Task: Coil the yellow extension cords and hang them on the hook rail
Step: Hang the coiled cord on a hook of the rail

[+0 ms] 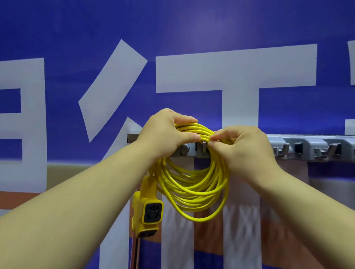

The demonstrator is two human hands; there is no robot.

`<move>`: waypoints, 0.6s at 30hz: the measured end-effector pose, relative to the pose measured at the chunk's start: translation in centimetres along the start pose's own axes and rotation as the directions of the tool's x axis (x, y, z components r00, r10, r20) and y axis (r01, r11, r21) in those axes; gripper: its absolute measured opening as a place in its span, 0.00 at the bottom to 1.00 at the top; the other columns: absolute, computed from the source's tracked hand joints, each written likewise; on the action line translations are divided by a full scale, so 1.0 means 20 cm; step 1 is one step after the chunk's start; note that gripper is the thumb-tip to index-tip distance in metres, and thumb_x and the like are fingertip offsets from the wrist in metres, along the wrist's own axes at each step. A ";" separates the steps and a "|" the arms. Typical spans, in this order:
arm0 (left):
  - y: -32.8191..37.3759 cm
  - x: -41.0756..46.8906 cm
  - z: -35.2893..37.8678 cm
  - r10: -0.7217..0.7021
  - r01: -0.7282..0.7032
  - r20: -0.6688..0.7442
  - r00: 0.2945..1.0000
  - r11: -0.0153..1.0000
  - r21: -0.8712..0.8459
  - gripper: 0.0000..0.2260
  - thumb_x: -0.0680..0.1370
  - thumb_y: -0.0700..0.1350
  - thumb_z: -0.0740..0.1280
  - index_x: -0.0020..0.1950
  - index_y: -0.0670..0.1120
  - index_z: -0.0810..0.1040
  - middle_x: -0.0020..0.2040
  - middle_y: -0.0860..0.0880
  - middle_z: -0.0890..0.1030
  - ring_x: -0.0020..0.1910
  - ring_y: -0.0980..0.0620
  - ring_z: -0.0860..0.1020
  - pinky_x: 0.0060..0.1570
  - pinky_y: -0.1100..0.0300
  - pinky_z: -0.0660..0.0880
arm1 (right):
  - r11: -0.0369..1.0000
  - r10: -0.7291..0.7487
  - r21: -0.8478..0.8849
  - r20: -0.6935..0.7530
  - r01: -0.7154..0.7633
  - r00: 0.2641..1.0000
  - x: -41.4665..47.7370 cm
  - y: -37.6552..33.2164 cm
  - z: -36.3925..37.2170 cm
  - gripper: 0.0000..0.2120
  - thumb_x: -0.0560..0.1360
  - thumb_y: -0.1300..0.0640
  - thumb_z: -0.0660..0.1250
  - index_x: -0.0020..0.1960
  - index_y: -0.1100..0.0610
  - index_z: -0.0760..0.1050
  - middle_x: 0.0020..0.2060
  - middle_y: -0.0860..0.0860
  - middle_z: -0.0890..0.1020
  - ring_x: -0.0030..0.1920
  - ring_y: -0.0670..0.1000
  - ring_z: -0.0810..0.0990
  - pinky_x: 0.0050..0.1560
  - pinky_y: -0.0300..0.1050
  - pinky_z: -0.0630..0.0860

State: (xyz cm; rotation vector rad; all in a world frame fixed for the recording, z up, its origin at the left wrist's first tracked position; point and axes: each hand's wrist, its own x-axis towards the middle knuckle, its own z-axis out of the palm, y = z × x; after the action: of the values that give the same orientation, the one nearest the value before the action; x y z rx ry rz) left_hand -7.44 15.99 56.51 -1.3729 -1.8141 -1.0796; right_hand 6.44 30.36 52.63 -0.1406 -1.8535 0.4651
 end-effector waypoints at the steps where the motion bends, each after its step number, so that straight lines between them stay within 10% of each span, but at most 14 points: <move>1: 0.00 0.00 0.00 -0.007 0.007 0.003 1.000 1.000 -0.002 0.23 0.72 0.57 0.76 0.65 0.55 0.81 0.52 0.60 0.77 0.53 0.59 0.74 0.47 0.68 0.71 | 0.999 -0.012 -0.034 -0.010 0.012 1.000 0.00 -0.01 0.00 0.03 0.72 0.51 0.76 0.44 0.48 0.86 0.41 0.47 0.86 0.42 0.48 0.84 0.48 0.49 0.81; 11: 0.04 -0.10 0.03 -0.047 0.045 0.035 0.998 0.997 0.061 0.23 0.77 0.58 0.72 0.72 0.58 0.74 0.62 0.53 0.76 0.62 0.50 0.75 0.62 0.51 0.76 | 0.969 -0.082 -0.235 -0.008 0.078 0.997 -0.12 -0.07 -0.01 0.07 0.75 0.51 0.71 0.51 0.48 0.86 0.50 0.47 0.87 0.51 0.52 0.84 0.50 0.49 0.79; 18: 0.04 -0.19 -0.08 -0.123 0.104 0.251 0.960 0.991 0.089 0.31 0.81 0.57 0.65 0.79 0.68 0.53 0.83 0.48 0.53 0.81 0.43 0.53 0.75 0.42 0.62 | 0.903 -0.150 -0.375 0.181 0.209 0.972 -0.16 -0.18 -0.11 0.14 0.78 0.47 0.62 0.57 0.45 0.83 0.54 0.43 0.85 0.55 0.51 0.81 0.52 0.50 0.78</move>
State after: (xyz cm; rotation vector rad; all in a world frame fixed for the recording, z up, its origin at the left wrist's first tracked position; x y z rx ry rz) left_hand -5.67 12.89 54.28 -1.4325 -2.1202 -0.9132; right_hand 10.00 26.52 51.71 -0.2063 -2.0672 -0.0333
